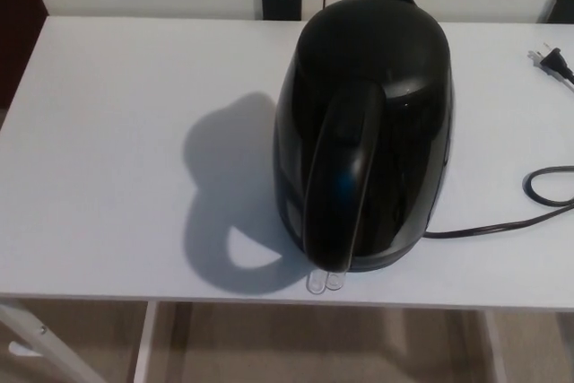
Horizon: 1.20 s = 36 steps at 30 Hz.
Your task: The robot walk towards a table in front and click the button on the base of the boilling pot using its left middle finger
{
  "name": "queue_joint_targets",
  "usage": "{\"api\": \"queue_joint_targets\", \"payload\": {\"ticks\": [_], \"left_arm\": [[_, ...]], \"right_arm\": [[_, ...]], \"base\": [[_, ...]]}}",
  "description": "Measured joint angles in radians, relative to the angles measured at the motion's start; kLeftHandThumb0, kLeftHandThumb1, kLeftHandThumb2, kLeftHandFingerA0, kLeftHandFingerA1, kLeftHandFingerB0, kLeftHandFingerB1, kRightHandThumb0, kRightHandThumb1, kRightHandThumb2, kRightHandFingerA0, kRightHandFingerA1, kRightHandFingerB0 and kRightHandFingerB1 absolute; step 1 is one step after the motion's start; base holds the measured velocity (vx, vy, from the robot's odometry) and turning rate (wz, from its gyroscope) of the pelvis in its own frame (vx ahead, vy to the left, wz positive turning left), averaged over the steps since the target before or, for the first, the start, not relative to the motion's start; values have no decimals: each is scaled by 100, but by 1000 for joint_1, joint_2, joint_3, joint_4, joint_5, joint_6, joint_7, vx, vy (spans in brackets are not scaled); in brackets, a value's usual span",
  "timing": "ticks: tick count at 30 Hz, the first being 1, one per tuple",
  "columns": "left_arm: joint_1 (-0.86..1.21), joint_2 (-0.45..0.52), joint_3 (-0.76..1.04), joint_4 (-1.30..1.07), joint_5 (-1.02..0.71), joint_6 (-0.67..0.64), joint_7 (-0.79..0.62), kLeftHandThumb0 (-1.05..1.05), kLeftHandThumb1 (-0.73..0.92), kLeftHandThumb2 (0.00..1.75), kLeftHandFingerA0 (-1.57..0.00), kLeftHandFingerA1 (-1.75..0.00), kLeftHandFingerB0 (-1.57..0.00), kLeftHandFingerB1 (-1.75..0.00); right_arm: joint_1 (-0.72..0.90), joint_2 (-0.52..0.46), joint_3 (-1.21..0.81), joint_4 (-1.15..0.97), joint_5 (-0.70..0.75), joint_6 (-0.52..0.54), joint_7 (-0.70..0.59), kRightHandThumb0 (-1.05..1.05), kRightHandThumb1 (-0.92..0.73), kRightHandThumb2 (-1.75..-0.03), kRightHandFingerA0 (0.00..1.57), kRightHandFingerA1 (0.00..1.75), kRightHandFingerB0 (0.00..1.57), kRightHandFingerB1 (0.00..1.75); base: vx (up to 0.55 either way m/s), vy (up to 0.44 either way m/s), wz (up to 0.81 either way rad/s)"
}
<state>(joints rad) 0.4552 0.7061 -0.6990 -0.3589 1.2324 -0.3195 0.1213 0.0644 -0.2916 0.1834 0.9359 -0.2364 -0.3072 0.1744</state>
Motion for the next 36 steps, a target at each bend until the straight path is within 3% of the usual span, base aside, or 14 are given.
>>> {"api": "queue_joint_targets", "payload": {"ticks": [6,7,8,11,21,36], "left_arm": [[-22,-18,42,234,-82,-26,4,-66,75,63,-21,-29,-15,-26],[-28,-24,48,258,-92,-28,4,-71,58,87,-16,-42,-7,-38],[-43,-41,56,300,-112,-35,3,-74,58,90,-18,-44,-5,-34],[-101,-96,93,425,-158,-34,-7,-72,54,86,-27,-47,-12,-40],[-273,-235,257,830,-279,-32,-44,-69,52,82,-22,-44,-15,-40],[-397,-328,576,1273,-515,-32,-137,-63,50,78,-21,-43,-14,-39]], "right_arm": [[8,1,3,7,-2,0,-3,13,-79,-121,23,57,22,57],[9,2,3,8,-2,0,-3,13,-79,-120,23,57,22,57],[9,3,3,9,-2,0,-3,13,-79,-120,23,57,21,57],[7,6,3,9,-2,0,-3,12,-79,-121,22,57,21,57],[2,11,3,9,-2,0,-3,13,-79,-121,22,56,21,57],[0,11,3,14,-3,1,-3,13,-79,-121,23,57,21,57]], "base": [[0,0,0],[0,0,0],[0,0,0],[0,0,0],[0,0,0],[0,0,0]]}}
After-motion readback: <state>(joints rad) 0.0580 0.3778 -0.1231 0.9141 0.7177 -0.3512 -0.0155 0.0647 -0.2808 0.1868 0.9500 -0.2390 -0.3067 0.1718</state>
